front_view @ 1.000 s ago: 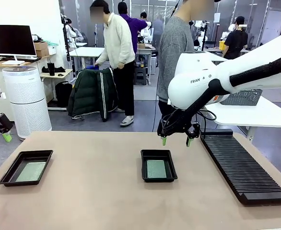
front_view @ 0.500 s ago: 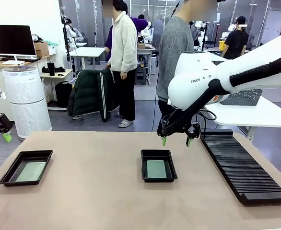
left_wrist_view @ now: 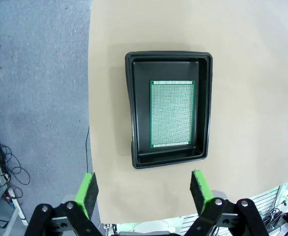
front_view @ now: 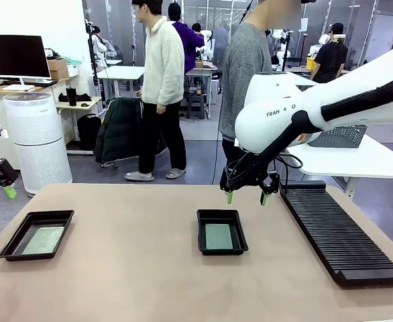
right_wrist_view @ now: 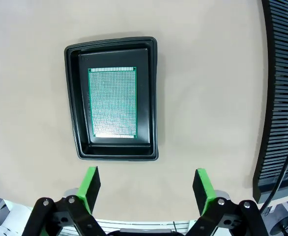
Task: Inspect and transfer BCBs to ESD trays.
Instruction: Pick up the ESD tray and place it on the left side of the table.
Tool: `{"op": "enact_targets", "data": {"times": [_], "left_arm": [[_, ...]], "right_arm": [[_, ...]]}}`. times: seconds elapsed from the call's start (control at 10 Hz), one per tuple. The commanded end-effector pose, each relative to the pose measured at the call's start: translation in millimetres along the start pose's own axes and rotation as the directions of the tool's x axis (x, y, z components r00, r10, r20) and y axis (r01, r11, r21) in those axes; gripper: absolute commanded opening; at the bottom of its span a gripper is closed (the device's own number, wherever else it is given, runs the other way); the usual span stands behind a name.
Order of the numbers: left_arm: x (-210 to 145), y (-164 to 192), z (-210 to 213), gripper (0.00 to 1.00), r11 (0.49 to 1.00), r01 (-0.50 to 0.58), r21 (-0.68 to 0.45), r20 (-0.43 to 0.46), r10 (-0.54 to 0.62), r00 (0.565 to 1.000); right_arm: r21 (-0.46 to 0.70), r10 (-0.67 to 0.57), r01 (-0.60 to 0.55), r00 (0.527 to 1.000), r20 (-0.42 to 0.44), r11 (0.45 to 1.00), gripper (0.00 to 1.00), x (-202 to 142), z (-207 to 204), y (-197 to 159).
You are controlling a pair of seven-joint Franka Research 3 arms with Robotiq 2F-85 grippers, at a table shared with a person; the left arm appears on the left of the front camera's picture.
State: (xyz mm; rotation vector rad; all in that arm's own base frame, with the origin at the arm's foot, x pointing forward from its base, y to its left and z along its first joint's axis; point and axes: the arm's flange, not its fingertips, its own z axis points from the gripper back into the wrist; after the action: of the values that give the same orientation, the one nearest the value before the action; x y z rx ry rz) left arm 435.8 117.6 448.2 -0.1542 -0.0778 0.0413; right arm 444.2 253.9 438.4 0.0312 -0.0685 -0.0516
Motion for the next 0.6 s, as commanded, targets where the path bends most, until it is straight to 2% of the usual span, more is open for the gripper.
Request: {"op": "enact_targets", "data": {"times": [0.0, 0.1, 0.2, 0.3, 0.5], "left_arm": [[0, 2, -2, 1.0, 1.0, 0.003, -0.002, 0.014, -0.003, 1.0], [0, 0, 0, 1.0, 1.0, 0.0, 0.0, 0.0, 0.0, 1.0], [-18, -16, 17, 1.0, 0.999, -0.035, -0.03, 0.024, 0.036, 0.999], [-29, -35, 27, 1.0, 0.996, -0.019, -0.088, -0.03, 0.016, 0.999], [-41, -78, 43, 1.0, 0.996, -0.032, -0.085, 0.0, 0.032, 0.999]], "right_arm": [[0.001, 0.0, 0.0, 1.0, 0.001, 1.0, 1.0, -2, 0, 0], [0.0, 0.0, 0.0, 1.0, 0.0, 1.0, 1.0, 0, 0, 0], [0.073, -0.022, 0.02, 1.0, 0.018, 0.997, 1.0, -4, 2, -22], [0.132, -0.02, 0.017, 1.0, 0.021, 0.991, 1.0, -7, -1, -38], [0.221, -0.039, 0.026, 0.998, 0.059, 0.975, 1.0, -13, -5, -64]]}}
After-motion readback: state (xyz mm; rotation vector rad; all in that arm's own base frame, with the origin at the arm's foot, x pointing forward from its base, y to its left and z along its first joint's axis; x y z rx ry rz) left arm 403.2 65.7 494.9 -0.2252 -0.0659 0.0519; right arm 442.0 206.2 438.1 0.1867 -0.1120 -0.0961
